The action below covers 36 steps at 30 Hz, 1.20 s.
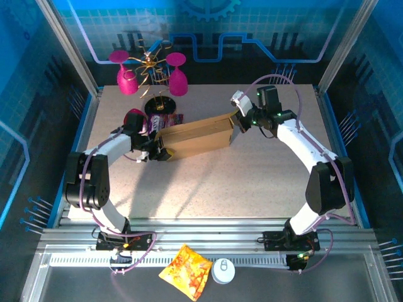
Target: Fold the paper box
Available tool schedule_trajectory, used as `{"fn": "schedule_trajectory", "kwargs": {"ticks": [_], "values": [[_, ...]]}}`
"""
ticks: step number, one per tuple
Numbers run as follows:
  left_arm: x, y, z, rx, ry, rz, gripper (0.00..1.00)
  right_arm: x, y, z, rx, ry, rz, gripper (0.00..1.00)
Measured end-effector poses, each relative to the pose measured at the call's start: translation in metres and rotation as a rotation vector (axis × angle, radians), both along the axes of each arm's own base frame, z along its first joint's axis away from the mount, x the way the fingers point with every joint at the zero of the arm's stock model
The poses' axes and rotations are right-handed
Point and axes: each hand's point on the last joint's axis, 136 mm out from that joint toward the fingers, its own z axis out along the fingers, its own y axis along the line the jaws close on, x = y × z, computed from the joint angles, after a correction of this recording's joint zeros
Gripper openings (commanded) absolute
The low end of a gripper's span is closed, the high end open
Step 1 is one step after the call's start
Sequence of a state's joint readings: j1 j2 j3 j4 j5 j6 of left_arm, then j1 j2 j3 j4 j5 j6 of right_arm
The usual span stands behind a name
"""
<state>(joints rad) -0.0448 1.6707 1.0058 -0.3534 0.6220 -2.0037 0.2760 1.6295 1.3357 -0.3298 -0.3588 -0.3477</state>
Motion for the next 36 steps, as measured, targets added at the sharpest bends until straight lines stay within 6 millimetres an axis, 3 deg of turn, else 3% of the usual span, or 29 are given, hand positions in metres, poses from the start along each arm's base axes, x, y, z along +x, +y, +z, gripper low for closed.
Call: {"fn": "schedule_trajectory", "kwargs": {"ticks": [15,17,20,23,27,31,36], "values": [[0.004,0.0,0.0,-0.001,-0.009,0.0,0.14,-0.005,0.003,-0.01,-0.01,0.075,-0.059,0.0],[0.005,0.0,0.0,-0.001,-0.012,0.0,0.14,-0.006,0.004,-0.01,-0.002,0.091,-0.073,0.09],[0.005,0.0,0.0,0.0,-0.011,0.0,0.14,-0.005,-0.002,-0.012,0.03,0.135,-0.119,0.39],[0.006,0.0,0.0,0.003,-0.011,0.002,0.14,-0.004,-0.012,-0.008,0.089,0.177,-0.155,0.54],[0.008,0.001,0.001,0.006,-0.009,0.003,0.14,-0.006,-0.039,0.011,0.243,0.216,-0.21,0.62],[0.008,0.001,0.002,0.007,0.004,0.003,0.14,-0.003,-0.063,0.027,0.339,0.229,-0.233,0.63],[0.01,0.001,0.004,0.007,0.028,0.005,0.17,0.011,-0.052,0.029,0.374,0.332,-0.154,0.61]]}}
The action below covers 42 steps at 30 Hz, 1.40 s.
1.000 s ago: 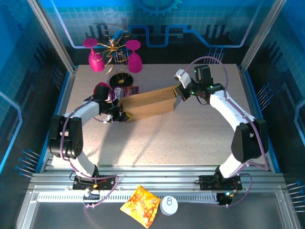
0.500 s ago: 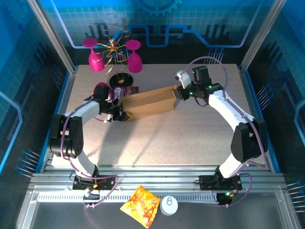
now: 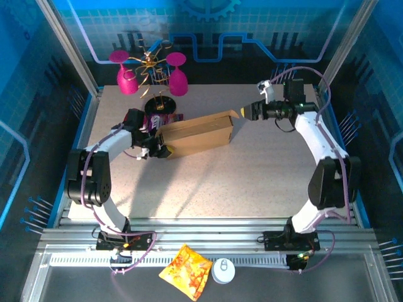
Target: Fold the paper box
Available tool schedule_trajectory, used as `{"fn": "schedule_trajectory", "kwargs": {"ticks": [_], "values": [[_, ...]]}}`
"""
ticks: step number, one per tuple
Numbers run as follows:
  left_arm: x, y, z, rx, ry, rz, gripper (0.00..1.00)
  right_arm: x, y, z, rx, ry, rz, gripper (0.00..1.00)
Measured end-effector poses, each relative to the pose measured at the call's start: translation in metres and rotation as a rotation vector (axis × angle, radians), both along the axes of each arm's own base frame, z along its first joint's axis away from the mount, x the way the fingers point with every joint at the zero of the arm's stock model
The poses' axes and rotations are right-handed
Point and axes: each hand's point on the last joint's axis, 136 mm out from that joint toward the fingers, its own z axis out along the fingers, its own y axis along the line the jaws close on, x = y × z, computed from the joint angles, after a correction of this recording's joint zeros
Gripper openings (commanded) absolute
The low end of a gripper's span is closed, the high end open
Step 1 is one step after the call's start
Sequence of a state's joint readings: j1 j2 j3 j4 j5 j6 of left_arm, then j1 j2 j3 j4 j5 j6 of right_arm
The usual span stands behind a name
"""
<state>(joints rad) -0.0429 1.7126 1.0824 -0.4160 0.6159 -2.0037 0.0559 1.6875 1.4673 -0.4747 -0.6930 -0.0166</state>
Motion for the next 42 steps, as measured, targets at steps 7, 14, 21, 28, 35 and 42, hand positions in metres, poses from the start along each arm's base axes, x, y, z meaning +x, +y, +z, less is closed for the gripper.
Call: {"fn": "schedule_trajectory", "kwargs": {"ticks": [7,14,21,28,35,42], "values": [[0.003,0.001,-0.001,-0.018,0.044,0.001,0.16,0.012,0.012,-0.027,-0.03,0.134,0.065,0.5],[0.003,0.001,-0.001,-0.017,0.045,0.001,0.15,0.011,0.028,-0.034,-0.07,0.169,0.115,0.45],[0.003,0.001,-0.001,-0.017,0.045,0.001,0.15,0.013,0.033,-0.032,-0.133,0.144,0.12,0.36],[0.003,0.001,-0.001,-0.017,0.045,0.001,0.14,0.017,0.036,-0.035,-0.169,0.131,0.116,0.31],[0.004,0.001,-0.001,-0.018,0.043,0.001,0.14,0.019,0.039,-0.039,-0.191,0.128,0.115,0.23],[0.004,0.001,-0.002,-0.022,0.047,0.0,0.14,0.02,0.04,-0.036,-0.191,0.119,0.115,0.13]]}}
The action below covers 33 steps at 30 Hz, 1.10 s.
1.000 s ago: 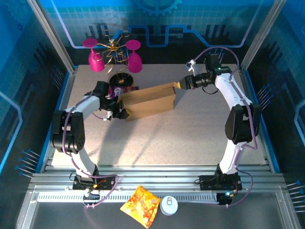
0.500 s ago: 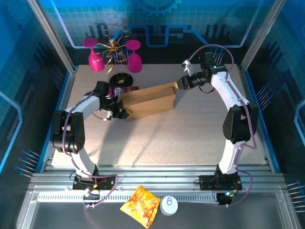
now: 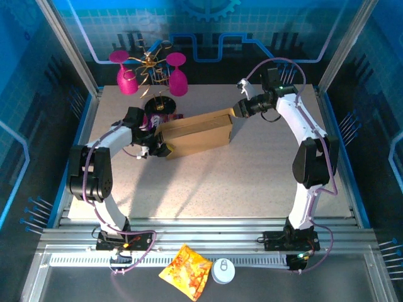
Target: Fold the paper box
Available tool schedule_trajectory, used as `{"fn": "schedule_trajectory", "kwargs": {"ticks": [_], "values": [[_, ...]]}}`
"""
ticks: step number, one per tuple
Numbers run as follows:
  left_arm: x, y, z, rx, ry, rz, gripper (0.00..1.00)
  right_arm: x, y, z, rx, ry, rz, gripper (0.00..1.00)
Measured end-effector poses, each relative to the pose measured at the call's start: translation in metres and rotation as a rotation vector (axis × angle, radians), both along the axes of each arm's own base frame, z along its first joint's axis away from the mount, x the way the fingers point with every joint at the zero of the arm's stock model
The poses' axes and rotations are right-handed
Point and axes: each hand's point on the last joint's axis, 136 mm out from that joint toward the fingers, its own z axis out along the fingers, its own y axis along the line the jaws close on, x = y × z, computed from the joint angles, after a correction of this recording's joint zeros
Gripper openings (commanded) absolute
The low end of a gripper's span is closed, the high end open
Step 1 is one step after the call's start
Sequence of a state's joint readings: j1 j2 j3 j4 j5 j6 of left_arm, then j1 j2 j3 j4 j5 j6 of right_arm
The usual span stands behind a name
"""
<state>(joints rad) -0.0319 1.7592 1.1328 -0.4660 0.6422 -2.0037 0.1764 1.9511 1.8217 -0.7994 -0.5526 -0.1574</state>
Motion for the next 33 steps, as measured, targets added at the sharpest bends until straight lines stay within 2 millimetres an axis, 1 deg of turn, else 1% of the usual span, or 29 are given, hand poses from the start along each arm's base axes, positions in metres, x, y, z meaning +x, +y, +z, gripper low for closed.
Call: {"fn": "schedule_trajectory", "kwargs": {"ticks": [3,5,8,14,20,25,29,31,33], "values": [[0.0,0.0,0.0,-0.003,0.0,-0.001,0.14,-0.001,0.001,0.0,0.001,0.002,0.001,0.07],[0.0,0.0,-0.001,-0.003,0.0,-0.001,0.14,-0.001,0.003,0.0,-0.002,0.0,0.005,0.06],[0.001,0.0,-0.001,-0.007,0.003,-0.001,0.15,0.0,0.003,0.0,-0.017,-0.006,0.001,0.0],[0.001,0.0,-0.002,-0.011,0.006,-0.002,0.18,0.0,0.009,-0.003,-0.063,-0.011,-0.02,0.0],[0.003,0.0,-0.003,-0.025,0.005,-0.001,0.23,-0.004,0.016,-0.002,-0.127,-0.028,-0.106,0.0],[0.007,0.0,-0.002,-0.026,-0.013,-0.001,0.24,-0.01,0.014,-0.002,-0.136,-0.029,-0.192,0.0],[0.009,0.0,-0.002,-0.026,-0.022,-0.001,0.25,-0.01,0.013,-0.003,-0.134,-0.039,-0.228,0.0],[0.009,0.0,-0.002,-0.026,-0.024,-0.001,0.29,-0.009,0.013,-0.005,-0.131,-0.05,-0.235,0.0],[0.01,0.001,-0.002,-0.027,-0.026,0.001,0.38,-0.008,0.012,-0.007,-0.129,-0.065,-0.238,0.0]]}}
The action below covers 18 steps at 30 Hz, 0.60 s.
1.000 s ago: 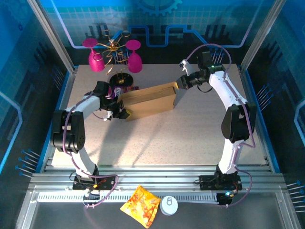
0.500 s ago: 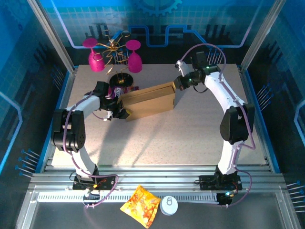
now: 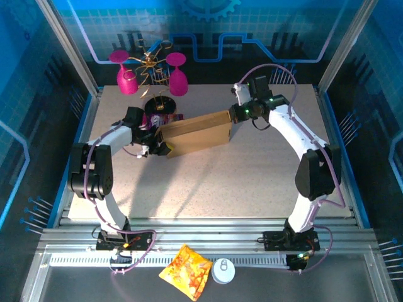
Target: Fold the paper box
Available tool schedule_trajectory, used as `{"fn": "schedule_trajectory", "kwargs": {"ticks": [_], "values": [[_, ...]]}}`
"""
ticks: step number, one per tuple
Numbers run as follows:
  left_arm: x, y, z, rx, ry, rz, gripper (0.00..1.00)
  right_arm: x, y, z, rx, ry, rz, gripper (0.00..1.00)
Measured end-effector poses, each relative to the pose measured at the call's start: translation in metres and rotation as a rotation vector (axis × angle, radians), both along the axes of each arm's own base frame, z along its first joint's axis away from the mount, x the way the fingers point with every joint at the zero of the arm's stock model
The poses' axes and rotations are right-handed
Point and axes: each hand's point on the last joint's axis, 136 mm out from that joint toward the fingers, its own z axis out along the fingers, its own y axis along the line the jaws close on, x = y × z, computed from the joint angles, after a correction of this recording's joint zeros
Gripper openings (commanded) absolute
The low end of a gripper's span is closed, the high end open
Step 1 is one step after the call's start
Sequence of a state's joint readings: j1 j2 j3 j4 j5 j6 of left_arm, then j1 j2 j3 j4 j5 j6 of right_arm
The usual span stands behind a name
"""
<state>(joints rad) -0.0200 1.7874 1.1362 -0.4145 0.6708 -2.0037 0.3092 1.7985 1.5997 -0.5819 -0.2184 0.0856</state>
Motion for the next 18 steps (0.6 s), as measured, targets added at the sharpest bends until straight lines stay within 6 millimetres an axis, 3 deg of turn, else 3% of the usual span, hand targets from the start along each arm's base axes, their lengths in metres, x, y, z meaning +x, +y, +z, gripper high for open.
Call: {"fn": "schedule_trajectory", "kwargs": {"ticks": [3,8,18], "values": [[0.002,0.001,-0.001,-0.008,-0.003,0.002,0.53,0.001,0.0,-0.003,-0.003,-0.013,0.004,0.0],[0.013,0.005,-0.002,-0.022,-0.051,0.001,0.67,0.002,0.0,-0.002,-0.012,-0.029,0.012,0.0],[0.018,0.009,-0.001,0.041,-0.209,-0.117,0.8,0.002,0.003,-0.003,-0.039,-0.022,0.009,0.0]]}}
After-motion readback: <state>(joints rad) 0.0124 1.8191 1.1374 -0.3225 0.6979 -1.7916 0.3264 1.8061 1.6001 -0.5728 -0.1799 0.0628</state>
